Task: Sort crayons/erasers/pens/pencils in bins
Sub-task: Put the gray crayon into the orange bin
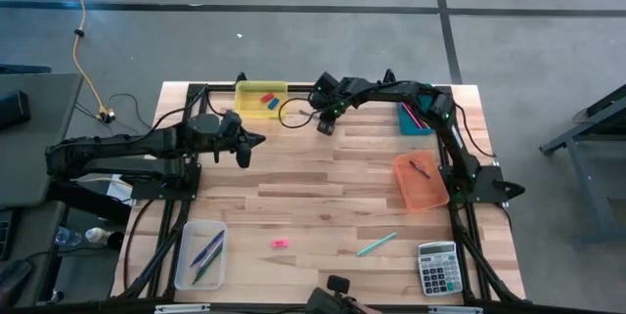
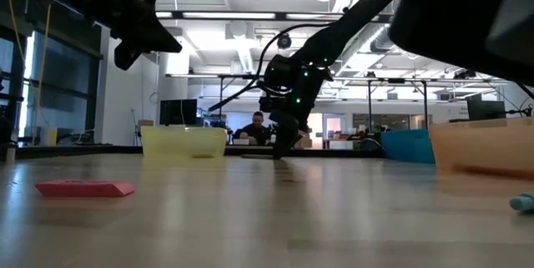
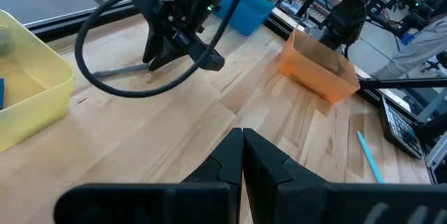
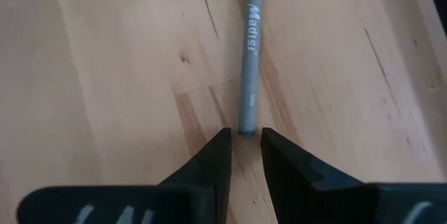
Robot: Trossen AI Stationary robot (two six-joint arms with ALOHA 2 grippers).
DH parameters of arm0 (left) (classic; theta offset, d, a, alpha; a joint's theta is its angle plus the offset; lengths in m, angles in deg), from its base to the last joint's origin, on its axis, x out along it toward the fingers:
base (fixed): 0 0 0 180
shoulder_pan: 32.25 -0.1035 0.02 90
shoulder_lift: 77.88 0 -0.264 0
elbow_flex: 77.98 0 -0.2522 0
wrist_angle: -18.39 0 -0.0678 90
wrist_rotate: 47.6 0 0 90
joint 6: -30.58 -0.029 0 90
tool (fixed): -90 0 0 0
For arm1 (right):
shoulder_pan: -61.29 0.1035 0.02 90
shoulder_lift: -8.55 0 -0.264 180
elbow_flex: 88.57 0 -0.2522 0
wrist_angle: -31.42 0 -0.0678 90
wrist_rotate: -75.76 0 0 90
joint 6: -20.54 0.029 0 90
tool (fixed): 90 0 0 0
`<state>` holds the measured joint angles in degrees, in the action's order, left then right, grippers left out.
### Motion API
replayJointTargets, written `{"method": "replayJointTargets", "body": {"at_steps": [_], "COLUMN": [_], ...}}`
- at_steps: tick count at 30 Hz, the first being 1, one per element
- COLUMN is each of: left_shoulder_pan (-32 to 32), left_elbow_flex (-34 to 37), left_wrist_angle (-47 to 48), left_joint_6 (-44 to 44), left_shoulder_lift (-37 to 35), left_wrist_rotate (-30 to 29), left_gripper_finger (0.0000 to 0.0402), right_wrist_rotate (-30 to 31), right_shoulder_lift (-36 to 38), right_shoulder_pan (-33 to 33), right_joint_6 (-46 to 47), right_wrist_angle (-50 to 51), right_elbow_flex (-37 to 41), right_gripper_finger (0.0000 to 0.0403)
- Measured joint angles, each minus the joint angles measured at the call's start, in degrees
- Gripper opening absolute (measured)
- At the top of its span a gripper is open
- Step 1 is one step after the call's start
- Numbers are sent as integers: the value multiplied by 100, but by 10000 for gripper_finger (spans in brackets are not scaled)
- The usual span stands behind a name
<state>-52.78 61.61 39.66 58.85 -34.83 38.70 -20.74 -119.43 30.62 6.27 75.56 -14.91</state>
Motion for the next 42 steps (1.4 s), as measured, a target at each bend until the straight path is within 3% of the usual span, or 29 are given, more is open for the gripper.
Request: {"method": "replayJointTargets", "body": {"at_steps": [13, 42], "left_shoulder_pan": [-2, 1], "left_elbow_flex": [0, 0], "left_wrist_angle": [-2, -2], "left_joint_6": [-39, 109], "left_shoulder_lift": [0, 0], "left_wrist_rotate": [-64, -99], "left_gripper_finger": [0, 0], "right_wrist_rotate": [40, 42], "right_shoulder_lift": [-7, 56], "right_shoulder_pan": [2, -8], "right_joint_6": [-723, -501], "right_wrist_angle": [-88, 57], "right_elbow_flex": [7, 11], "right_gripper_finger": [65, 56]}}
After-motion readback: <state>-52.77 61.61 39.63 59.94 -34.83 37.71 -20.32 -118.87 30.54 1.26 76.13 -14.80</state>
